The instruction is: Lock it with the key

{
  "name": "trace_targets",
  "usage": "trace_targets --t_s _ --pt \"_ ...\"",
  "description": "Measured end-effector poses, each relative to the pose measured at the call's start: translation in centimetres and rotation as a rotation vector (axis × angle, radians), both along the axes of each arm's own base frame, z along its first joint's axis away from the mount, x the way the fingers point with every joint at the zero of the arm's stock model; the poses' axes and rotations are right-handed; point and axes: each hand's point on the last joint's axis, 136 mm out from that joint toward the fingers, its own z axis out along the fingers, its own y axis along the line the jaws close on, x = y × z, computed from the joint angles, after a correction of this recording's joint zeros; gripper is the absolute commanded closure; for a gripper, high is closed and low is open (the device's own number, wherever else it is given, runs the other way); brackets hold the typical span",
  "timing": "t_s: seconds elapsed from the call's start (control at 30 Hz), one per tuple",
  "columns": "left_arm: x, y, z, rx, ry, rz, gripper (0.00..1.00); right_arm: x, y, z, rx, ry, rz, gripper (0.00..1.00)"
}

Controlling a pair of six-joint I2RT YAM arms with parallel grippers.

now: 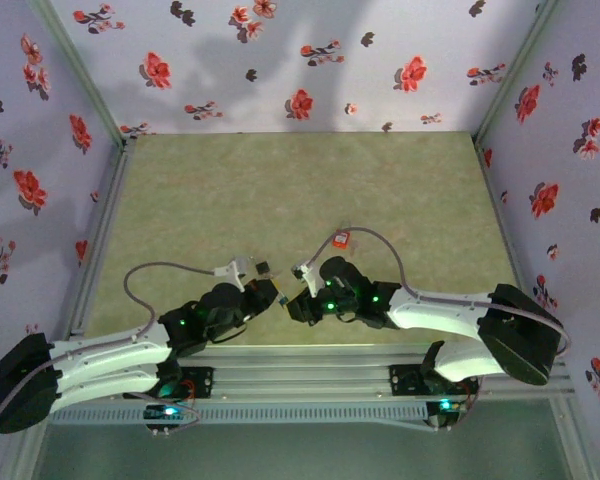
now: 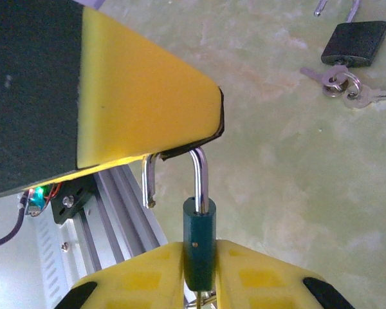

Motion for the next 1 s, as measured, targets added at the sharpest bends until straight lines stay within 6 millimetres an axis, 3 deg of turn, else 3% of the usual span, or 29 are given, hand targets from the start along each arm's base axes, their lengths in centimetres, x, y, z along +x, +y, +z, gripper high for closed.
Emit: trace_targets --t_s 0.53,1.0 --pt "-0.18 -0.85 -0.39 -0.003 0.003 -0.022 1.00 0.27 -0.02 0.19 0.009 -0.009 -0.015 0.80" --pt "-0.28 -0.59 0.21 -0.015 -0.005 -0.020 1.00 0.33 0.06 0.54 0.020 -0.014 -0.015 1.00"
